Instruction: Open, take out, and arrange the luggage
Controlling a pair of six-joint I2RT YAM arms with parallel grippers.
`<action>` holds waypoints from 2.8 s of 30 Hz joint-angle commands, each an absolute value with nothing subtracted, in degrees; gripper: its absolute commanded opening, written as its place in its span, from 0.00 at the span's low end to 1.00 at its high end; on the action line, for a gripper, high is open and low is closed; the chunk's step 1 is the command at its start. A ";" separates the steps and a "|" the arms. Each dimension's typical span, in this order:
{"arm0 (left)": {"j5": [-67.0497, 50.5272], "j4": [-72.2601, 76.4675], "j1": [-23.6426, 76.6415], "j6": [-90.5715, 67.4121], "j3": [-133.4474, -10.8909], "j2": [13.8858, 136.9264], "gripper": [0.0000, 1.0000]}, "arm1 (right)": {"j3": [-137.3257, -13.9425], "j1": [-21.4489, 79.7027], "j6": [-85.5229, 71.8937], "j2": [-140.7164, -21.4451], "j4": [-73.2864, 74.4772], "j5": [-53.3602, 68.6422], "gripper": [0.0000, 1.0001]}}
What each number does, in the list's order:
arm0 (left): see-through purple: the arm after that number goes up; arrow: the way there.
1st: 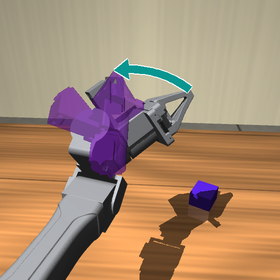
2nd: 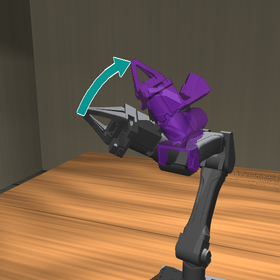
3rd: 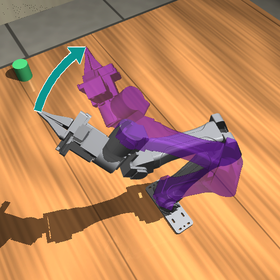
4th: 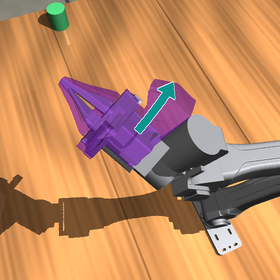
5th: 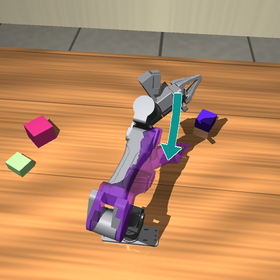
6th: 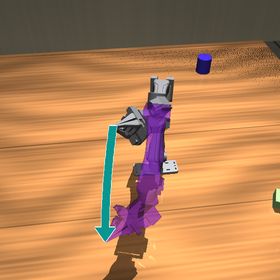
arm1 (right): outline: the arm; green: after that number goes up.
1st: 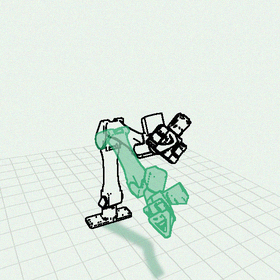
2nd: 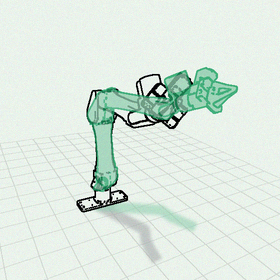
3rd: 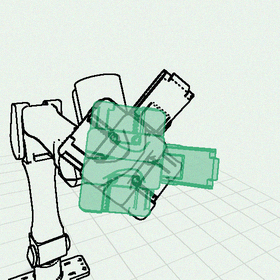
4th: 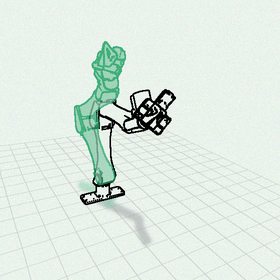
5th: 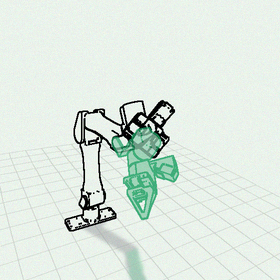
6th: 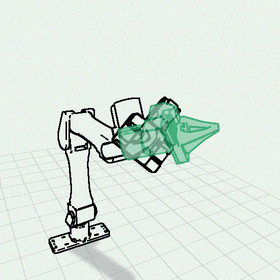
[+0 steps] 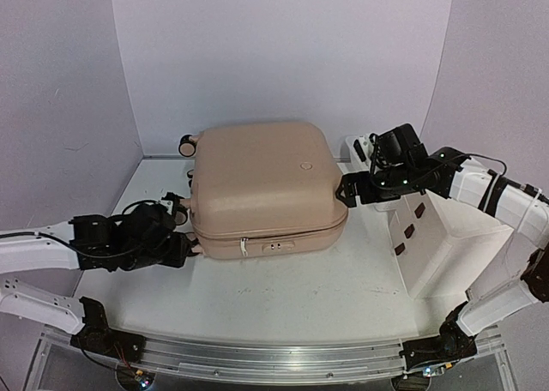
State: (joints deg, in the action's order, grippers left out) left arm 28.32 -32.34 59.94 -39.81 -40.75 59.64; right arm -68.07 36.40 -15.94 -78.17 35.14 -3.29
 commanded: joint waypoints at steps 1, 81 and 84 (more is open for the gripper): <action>10.76 -27.76 59.54 -29.74 -41.47 50.89 0.57 | -69.87 37.73 -15.12 -74.40 37.86 -0.60 0.98; 46.12 -0.94 69.51 -41.53 -46.04 84.99 0.00 | -68.55 42.54 -18.91 -73.27 34.01 -5.05 0.98; 44.44 -1.80 68.13 -42.70 -42.55 80.50 0.00 | -68.69 42.70 -18.71 -73.39 34.05 -5.31 0.98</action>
